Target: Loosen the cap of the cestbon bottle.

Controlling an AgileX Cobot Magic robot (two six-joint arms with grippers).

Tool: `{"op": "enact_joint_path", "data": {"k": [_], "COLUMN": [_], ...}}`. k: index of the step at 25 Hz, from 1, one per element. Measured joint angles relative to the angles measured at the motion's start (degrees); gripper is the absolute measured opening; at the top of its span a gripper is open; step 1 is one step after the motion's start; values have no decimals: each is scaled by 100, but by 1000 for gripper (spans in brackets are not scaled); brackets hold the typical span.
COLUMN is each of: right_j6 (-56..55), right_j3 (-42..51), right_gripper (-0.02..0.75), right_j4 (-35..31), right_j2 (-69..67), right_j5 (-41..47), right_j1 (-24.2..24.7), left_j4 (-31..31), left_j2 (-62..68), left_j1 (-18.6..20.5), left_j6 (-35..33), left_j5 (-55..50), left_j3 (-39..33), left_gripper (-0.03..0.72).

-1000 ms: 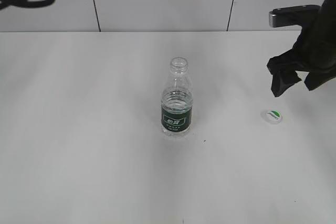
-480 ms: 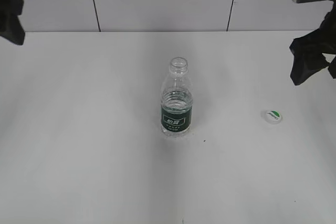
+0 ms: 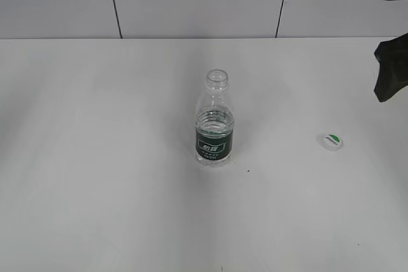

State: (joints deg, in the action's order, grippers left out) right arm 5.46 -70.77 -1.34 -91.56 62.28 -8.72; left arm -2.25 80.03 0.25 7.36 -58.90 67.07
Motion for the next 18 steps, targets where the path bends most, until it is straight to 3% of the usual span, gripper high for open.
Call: {"op": "enact_joint_path", "data": {"k": [9,18], "right_j6": [-42,-57], "right_j3": [0,0], "right_gripper": [590,590], "right_j4": [73,173], "right_j2": [0,660], "right_j5": [33,350], "right_j1": [169,169], "left_j4": [75,-194], "left_j2": [159,-293], "left_j1": [-64,-513], "left_j6": [-336,-617], "left_j5": [46,-597], "left_j3": [0,7], "left_gripper": [540,540]}}
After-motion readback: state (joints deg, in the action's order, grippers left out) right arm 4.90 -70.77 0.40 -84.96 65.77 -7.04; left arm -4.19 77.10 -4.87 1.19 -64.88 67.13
